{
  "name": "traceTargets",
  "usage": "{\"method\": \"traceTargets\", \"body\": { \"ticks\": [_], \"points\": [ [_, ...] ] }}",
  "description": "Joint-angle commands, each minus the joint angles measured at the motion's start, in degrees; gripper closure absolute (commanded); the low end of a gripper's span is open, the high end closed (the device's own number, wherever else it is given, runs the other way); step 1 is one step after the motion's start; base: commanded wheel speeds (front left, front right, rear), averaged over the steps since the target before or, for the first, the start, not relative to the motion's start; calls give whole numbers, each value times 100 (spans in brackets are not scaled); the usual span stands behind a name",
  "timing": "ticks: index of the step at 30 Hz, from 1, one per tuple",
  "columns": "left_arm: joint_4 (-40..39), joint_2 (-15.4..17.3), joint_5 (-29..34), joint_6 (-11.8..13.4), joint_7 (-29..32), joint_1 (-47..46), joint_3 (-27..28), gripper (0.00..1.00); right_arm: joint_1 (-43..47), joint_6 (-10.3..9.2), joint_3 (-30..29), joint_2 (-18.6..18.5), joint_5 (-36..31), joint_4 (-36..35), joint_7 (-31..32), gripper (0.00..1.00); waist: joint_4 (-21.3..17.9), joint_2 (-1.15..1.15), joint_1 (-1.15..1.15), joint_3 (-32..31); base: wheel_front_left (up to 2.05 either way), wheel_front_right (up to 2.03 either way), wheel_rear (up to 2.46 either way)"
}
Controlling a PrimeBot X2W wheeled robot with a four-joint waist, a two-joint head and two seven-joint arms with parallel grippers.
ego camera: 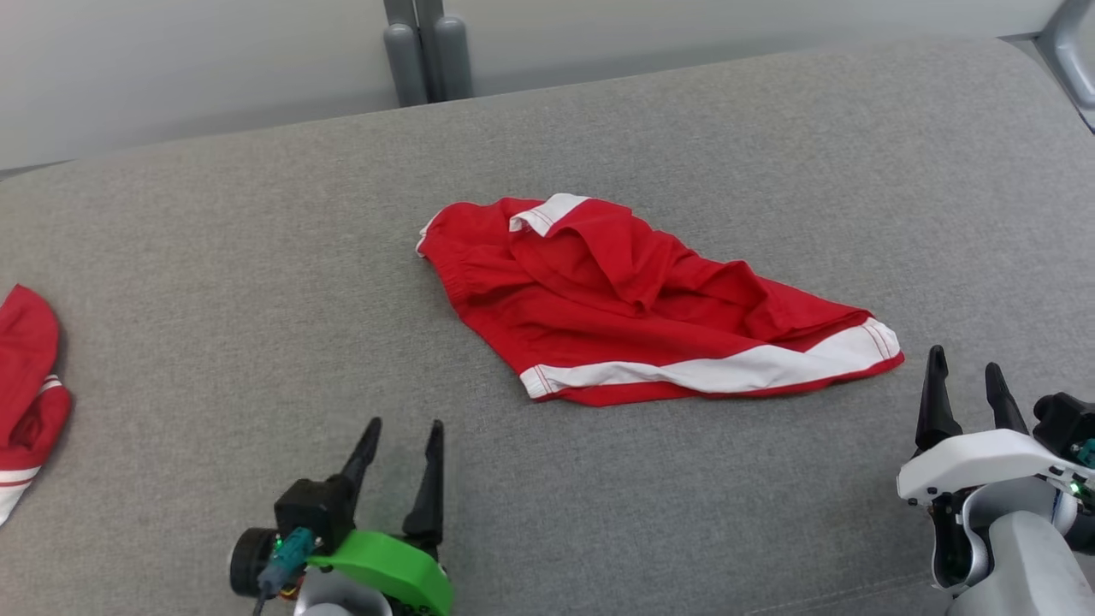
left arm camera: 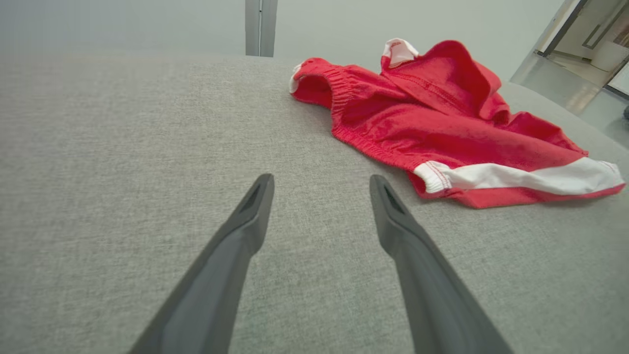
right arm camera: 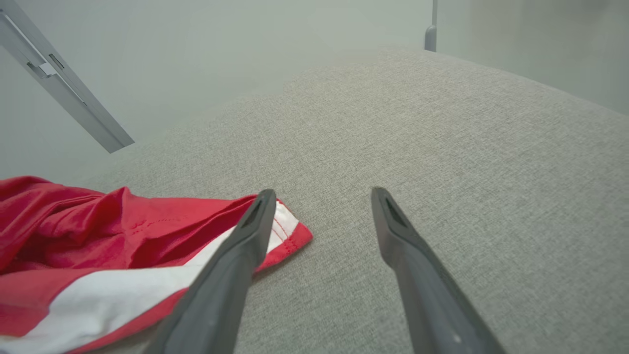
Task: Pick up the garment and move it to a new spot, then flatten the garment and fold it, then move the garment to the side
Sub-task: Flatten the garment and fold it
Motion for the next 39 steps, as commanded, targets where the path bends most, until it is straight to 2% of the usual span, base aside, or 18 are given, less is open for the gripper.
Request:
{"method": "traceTargets", "body": {
  "ticks": [1, 9, 18, 24, 25, 26, 27, 28, 33, 39],
  "points": [
    [51, 20, -93, -86, 3, -156, -153, 0, 22, 0, 52, -10, -20, -73, -2, 0, -166, 0, 0, 95, 0, 0, 0],
    [568, 25, -667, -289, 3, -639, -904, 0, -159, 0, 475, -11, -103, -431, -2, 0, -500, 0, 0, 363, 0, 0, 0],
    [994, 25, -896, -319, 3, -985, -985, 0, -114, 0, 709, -10, -253, -730, -1, 0, -663, 0, 0, 566, 0, 0, 0],
    [992, 24, -1047, -334, 3, -1155, -1006, 0, -126, 0, 884, -10, -343, -854, -2, 0, -689, 0, 0, 664, 0, 0, 0],
    [985, 25, -1060, -329, 4, -1180, -1019, 13, -135, 0, 907, -11, -335, -861, -1, 0, -692, 0, 0, 675, 0, 0, 0],
    [981, 25, -1070, -333, 3, -1210, -1033, 51, -147, 0, 936, -10, -329, -871, -1, 0, -695, 0, 0, 685, 0, 0, 0],
    [981, 25, -1083, -334, 3, -1225, -1048, 78, -154, 0, 954, -10, -321, -877, -1, 0, -698, 0, 0, 690, 0, 0, 0],
    [973, 25, -1084, -339, 4, -1251, -1070, 100, -162, 0, 978, -10, -311, -882, -2, 0, -700, 0, 0, 694, 0, 0, 0],
    [920, 27, -1089, -351, 3, -1273, -1063, 100, -167, 0, 1028, -10, -309, -895, -1, 0, -671, 0, 0, 694, 0, 0, 0],
    [732, 27, -926, -250, 4, -1067, -619, 100, -79, 0, 1041, -10, -448, -933, -2, 0, -392, 0, 0, 568, 0, 0, 0]
  ]
}}
